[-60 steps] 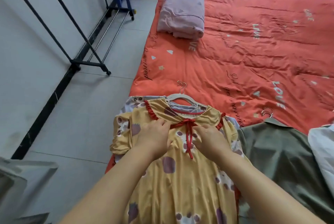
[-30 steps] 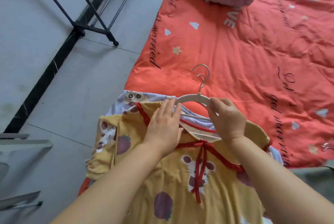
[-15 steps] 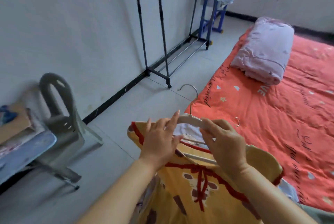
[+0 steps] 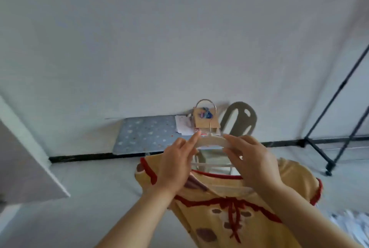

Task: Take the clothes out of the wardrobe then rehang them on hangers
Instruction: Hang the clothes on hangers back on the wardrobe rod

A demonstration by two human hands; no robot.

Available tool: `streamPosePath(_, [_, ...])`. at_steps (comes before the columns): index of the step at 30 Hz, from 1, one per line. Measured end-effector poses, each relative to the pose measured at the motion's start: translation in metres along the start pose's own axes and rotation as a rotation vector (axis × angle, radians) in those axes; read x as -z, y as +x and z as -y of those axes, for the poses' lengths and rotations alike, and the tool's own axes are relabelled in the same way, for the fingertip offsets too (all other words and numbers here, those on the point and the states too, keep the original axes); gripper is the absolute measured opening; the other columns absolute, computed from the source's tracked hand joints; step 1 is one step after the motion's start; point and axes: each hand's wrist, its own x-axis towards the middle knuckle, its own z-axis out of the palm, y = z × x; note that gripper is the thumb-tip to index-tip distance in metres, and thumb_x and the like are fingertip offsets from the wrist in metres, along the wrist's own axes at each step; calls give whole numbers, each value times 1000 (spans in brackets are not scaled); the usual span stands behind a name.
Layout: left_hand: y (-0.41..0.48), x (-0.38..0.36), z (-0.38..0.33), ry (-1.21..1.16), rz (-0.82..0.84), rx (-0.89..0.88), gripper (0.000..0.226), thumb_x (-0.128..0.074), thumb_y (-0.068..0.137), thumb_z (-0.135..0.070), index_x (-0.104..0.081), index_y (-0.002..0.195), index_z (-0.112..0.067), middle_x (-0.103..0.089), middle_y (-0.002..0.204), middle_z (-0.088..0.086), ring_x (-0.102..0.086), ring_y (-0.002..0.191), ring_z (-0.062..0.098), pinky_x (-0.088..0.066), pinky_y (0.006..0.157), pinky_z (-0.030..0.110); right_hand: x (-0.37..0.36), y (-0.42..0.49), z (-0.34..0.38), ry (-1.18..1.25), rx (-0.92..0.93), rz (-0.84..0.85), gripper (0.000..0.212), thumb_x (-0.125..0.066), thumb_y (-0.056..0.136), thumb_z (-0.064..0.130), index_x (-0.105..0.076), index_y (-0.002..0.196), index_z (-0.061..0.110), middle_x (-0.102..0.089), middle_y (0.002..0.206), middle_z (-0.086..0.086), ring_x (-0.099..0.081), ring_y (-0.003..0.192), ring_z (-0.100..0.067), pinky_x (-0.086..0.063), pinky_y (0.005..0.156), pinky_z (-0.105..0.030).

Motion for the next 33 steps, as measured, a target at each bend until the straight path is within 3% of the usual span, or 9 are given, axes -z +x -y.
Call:
streamPosePath(5, [-22,138,74,223,-218,81,64,-65,78,-2,-41,131,-28,-59,74,0,-57,59,17,-50,58,29,-47,45,135,21,294,17,36,-75,76,27,-67,112,28,-66,74,6,-61,53,-19,-36,40,-23])
streamPosePath(8, [-33,207,107,337,-270,139,74,-70,75,3,-39,132,-30,-57,77,-2,-57,61,19,-54,56,39,-73,69,201,75,450,56,45,-70,81,25,-58,124,33,-62,76,6,-60,57,-21,-41,42,-29])
streamPosePath(11, [-44,279,136,451,-363,176,61,-72,75,-1,-51,128,-23,-57,75,0,-55,55,16,-53,51,35,-102,94,269,189,610,93,47,-64,86,23,-52,130,36,-62,82,5,-60,65,-21,-46,51,-31])
streamPosePath(17, [-54,396,193,723,-411,345,61,-71,78,-5,-51,132,-27,-60,80,-2,-53,58,12,-51,48,28,-172,148,394,351,894,-40,54,-75,77,17,-54,124,31,-63,75,6,-60,53,-17,-43,40,-24])
streamPosePath(19, [-53,432,214,804,-426,400,64,-63,83,-2,-43,137,-31,-60,90,-2,-57,69,10,-50,56,24,-196,167,436,406,961,-77,58,-76,76,18,-49,125,34,-62,72,6,-59,51,-17,-43,38,-25])
streamPosePath(21, [-51,466,236,830,-448,422,65,-55,86,2,-40,139,-32,-58,93,-1,-63,79,14,-53,64,31,-219,187,478,459,1008,-79,61,-76,75,20,-45,125,35,-59,70,7,-57,49,-17,-42,36,-25])
streamPosePath(25, [-45,531,272,1005,-473,472,60,-64,81,0,-51,132,-27,-62,86,-1,-61,68,16,-51,55,30,-256,225,556,509,1116,-100,58,-76,72,22,-50,124,28,-58,68,9,-53,45,-10,-12,46,0])
streamPosePath(28, [-39,573,292,1120,-495,550,56,-61,87,-9,-46,135,-33,-59,88,-4,-50,69,12,-39,58,22,-278,250,612,564,1192,-127,57,-75,73,23,-51,124,27,-58,67,7,-53,44,-10,-22,41,-5])
streamPosePath(33, [-39,643,334,1115,-550,624,47,-48,96,-19,-39,139,-36,-54,103,-4,-45,80,7,-43,72,23,-313,277,703,637,1262,-146,40,-57,88,32,-49,127,30,-57,66,8,-49,43,-9,-24,39,-10])
